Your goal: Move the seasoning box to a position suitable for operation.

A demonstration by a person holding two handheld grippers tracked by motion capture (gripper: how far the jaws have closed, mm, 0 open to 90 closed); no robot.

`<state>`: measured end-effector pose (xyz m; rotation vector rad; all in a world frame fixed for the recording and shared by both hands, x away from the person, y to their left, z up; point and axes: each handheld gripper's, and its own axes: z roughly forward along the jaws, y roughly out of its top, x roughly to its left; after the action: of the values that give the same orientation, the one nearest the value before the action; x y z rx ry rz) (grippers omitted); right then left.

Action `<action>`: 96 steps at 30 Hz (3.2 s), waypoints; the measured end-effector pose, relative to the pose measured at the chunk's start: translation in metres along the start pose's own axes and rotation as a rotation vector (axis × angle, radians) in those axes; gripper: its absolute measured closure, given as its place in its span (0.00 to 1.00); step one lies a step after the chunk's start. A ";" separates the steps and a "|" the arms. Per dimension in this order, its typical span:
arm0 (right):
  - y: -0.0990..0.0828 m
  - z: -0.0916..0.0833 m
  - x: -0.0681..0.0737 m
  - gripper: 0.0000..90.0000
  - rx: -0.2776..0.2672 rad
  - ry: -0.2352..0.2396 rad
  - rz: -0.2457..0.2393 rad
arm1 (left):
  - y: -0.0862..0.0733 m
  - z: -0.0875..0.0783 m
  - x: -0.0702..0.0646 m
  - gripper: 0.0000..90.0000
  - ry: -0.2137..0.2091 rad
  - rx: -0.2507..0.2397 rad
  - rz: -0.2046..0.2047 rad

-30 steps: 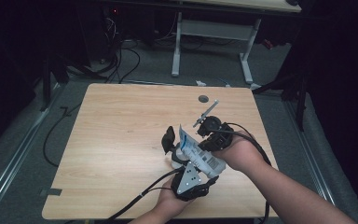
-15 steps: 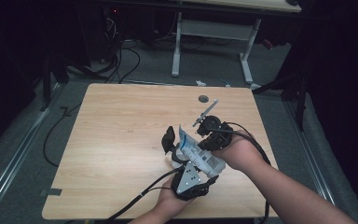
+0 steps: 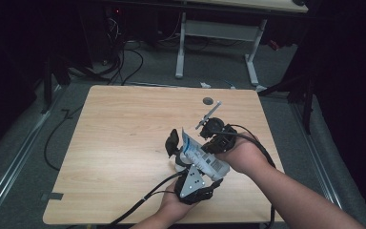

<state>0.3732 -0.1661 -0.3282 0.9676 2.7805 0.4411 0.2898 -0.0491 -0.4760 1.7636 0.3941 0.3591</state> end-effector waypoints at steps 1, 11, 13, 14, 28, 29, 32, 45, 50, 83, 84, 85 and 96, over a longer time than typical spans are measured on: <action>0.000 0.000 0.000 1.00 -0.001 0.000 0.000 | 0.000 0.000 0.000 0.59 0.000 -0.001 -0.001; 0.000 -0.001 -0.001 1.00 -0.004 -0.001 -0.001 | 0.001 0.000 0.000 0.59 -0.003 -0.006 -0.002; 0.000 -0.002 -0.001 1.00 -0.006 -0.001 -0.001 | 0.002 0.000 0.000 0.59 -0.002 -0.008 -0.001; 0.000 -0.002 -0.001 1.00 -0.007 -0.001 -0.001 | 0.002 0.000 0.000 0.60 -0.001 -0.006 0.001; 0.000 -0.001 -0.001 1.00 -0.009 -0.001 -0.002 | 0.002 0.000 0.000 0.60 -0.002 -0.010 -0.004; 0.000 -0.001 -0.001 1.00 -0.008 -0.001 -0.001 | 0.002 0.000 0.000 0.60 -0.002 -0.010 -0.004; 0.001 -0.001 -0.001 1.00 -0.004 -0.004 -0.003 | 0.002 0.000 0.000 0.60 -0.002 -0.010 -0.003; 0.002 0.000 0.000 1.00 -0.007 -0.004 -0.006 | 0.002 -0.001 0.001 0.60 0.000 -0.011 -0.003; 0.001 -0.001 0.000 1.00 -0.007 -0.003 -0.003 | 0.002 -0.001 0.001 0.60 0.000 -0.014 -0.004; 0.003 0.002 -0.003 1.00 -0.008 -0.004 -0.008 | 0.004 0.000 0.001 0.60 -0.004 -0.024 -0.018; 0.003 0.002 -0.003 1.00 -0.008 -0.005 -0.009 | 0.004 0.000 0.001 0.60 -0.004 -0.025 -0.018; 0.003 0.002 -0.003 1.00 -0.008 -0.005 -0.009 | 0.004 0.000 0.001 0.60 -0.004 -0.025 -0.018; 0.005 0.001 -0.003 1.00 -0.005 -0.009 -0.011 | 0.004 -0.001 0.002 0.60 -0.002 -0.028 -0.019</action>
<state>0.3784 -0.1638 -0.3278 0.9509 2.7742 0.4416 0.2915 -0.0483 -0.4717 1.7313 0.4023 0.3482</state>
